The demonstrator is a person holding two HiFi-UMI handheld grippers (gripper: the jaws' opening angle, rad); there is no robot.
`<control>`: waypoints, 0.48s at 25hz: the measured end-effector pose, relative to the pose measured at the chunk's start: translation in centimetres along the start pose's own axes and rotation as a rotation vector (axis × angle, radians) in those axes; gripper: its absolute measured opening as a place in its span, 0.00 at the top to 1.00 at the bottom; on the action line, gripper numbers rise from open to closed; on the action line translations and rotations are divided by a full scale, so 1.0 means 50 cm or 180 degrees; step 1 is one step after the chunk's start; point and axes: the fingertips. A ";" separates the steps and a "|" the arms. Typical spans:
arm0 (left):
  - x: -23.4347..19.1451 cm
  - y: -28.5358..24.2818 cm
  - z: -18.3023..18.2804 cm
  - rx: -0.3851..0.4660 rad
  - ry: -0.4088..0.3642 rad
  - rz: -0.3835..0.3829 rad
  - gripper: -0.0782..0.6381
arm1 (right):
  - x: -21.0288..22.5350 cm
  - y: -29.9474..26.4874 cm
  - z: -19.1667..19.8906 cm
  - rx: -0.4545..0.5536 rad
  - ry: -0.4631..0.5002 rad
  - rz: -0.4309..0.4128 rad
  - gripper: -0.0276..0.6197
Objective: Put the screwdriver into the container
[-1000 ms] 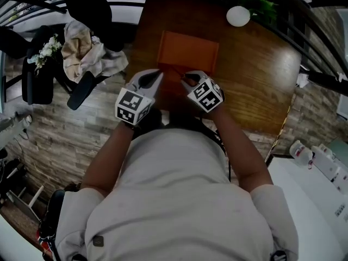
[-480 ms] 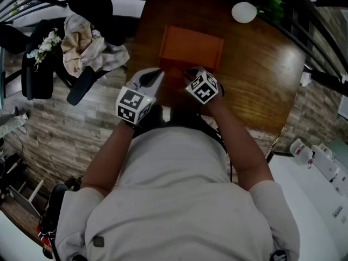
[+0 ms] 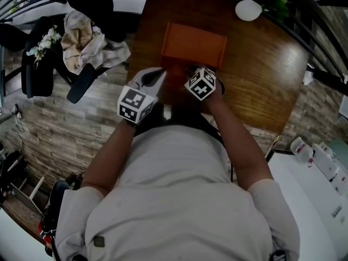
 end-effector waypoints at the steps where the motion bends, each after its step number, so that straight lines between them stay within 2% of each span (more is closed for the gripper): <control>1: -0.001 -0.001 0.000 -0.0005 -0.0001 0.0001 0.89 | 0.002 -0.002 0.001 -0.0011 -0.0009 0.0009 0.84; 12: -0.008 -0.001 0.008 -0.0038 0.0007 0.0016 0.89 | 0.007 -0.024 0.000 -0.0046 -0.0004 0.0159 0.83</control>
Point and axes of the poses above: the fingertips, and each gripper's own axes: y backward along the fingers, x to its right, z out of its underside, and after that the axes turned 9 degrees about -z, right-handed
